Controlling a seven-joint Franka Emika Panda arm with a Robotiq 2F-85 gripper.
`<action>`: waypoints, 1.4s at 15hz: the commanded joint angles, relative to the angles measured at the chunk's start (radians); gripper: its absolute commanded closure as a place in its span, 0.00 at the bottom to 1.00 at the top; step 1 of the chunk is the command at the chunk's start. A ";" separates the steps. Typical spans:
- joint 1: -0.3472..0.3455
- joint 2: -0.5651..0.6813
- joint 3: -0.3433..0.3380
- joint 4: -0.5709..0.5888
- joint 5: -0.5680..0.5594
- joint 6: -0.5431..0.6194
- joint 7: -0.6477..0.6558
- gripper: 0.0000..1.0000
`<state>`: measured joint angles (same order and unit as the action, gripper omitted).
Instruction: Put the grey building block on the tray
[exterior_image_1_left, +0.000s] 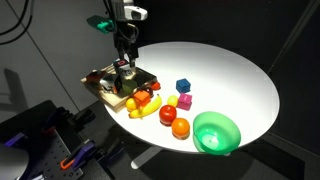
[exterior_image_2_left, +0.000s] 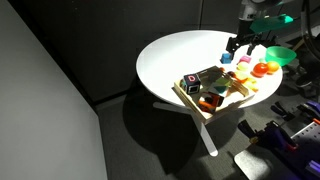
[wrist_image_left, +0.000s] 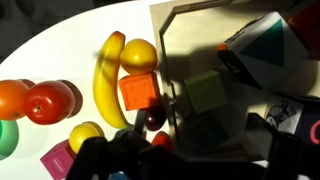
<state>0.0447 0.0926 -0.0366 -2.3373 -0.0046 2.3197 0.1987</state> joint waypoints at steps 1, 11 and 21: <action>-0.025 -0.106 0.007 -0.047 0.007 -0.071 -0.066 0.00; -0.053 -0.297 0.007 -0.110 -0.054 -0.154 -0.073 0.00; -0.061 -0.336 0.012 -0.126 -0.037 -0.149 -0.066 0.00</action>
<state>-0.0035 -0.2436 -0.0366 -2.4645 -0.0450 2.1725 0.1354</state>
